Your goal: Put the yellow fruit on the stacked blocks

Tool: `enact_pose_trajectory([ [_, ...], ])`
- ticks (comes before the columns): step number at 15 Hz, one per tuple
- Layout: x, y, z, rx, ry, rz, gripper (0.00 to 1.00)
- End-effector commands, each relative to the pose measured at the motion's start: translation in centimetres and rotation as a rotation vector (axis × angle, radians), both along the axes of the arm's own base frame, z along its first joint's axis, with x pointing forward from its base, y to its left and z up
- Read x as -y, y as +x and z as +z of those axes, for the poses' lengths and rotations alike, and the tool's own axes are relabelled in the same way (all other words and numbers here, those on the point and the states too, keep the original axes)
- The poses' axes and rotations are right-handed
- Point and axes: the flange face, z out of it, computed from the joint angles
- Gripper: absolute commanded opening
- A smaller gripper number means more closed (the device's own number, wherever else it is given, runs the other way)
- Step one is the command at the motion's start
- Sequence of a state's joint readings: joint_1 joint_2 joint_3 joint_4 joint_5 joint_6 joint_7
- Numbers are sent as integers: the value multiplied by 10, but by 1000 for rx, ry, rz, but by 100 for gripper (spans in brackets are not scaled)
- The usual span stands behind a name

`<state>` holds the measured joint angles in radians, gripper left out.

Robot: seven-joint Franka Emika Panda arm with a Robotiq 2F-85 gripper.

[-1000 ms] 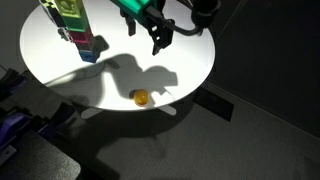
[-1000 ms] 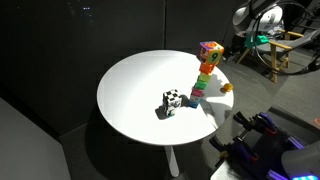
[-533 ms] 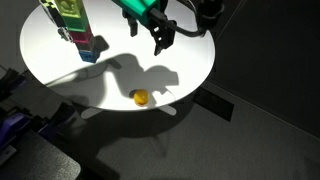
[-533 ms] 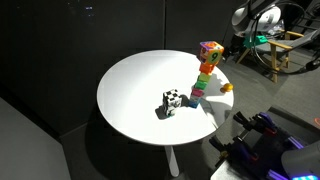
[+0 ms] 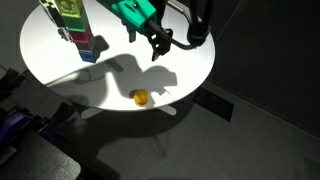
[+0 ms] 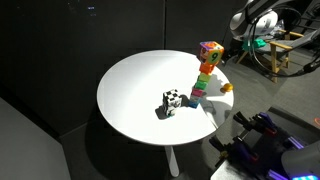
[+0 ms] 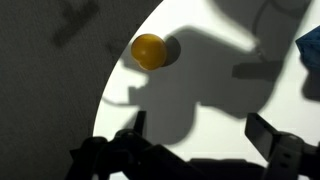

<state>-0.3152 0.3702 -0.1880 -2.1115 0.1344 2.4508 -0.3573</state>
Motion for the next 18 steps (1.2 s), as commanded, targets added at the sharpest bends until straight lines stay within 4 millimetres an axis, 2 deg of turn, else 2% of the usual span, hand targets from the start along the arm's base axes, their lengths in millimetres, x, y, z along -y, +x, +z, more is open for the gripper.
enact_pose_trajectory([
  [1, 8, 0, -13, -1, -3, 12, 100],
  [11, 34, -14, -64, 1, -19, 20, 100],
  [18, 35, -22, -96, -39, -2, 2, 100],
])
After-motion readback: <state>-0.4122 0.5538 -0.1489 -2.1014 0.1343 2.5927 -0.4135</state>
